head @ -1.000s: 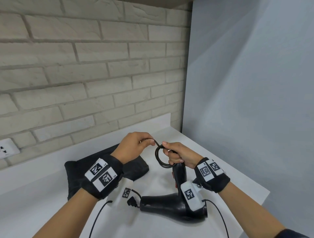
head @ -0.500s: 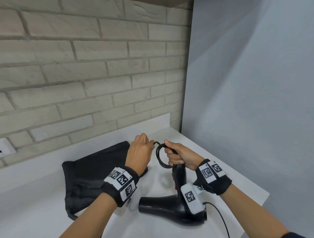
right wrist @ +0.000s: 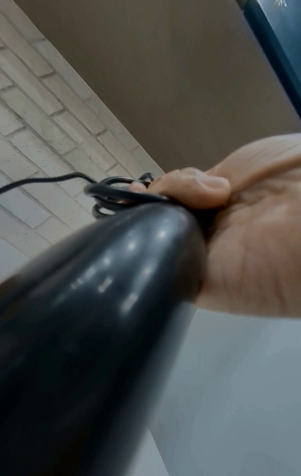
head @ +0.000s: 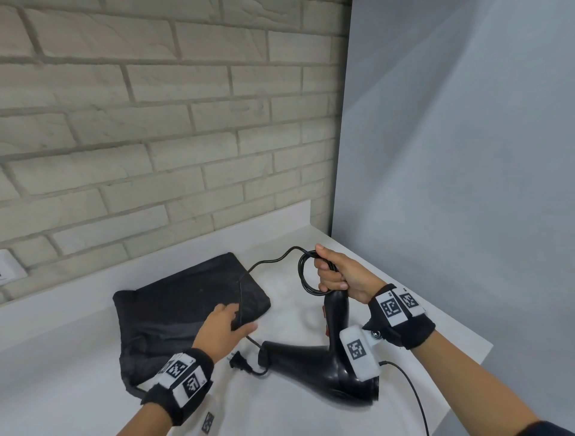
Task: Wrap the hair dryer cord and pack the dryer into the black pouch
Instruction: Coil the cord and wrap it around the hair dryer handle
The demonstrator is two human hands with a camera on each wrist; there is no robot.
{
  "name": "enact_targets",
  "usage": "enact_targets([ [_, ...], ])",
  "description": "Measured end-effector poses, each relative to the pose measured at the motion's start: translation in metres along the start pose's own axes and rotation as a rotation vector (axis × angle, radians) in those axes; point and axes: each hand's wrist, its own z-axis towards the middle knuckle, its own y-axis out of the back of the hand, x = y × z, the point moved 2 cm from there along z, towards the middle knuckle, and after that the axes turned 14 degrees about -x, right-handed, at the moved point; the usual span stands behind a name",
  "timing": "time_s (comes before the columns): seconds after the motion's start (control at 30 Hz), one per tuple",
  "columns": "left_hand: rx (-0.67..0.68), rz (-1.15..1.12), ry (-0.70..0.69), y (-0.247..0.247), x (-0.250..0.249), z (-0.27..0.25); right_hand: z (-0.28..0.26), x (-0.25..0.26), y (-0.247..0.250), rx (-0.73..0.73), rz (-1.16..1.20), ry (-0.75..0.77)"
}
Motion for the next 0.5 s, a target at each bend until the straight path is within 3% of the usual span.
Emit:
enact_targets([
  [0.2,0.123,-0.077,0.023,-0.012,0.018,-0.036,0.004,-0.001,-0.001,-0.003,0.012,-0.002],
  [0.33,0.244,0.021,-0.081,-0.029,0.023,-0.058,0.006,-0.001,-0.002,0.002,-0.005,0.006],
  [0.5,0.198,0.234,-0.208,-0.04,0.018,-0.067,0.007,-0.002,-0.002,0.004,-0.008,0.002],
])
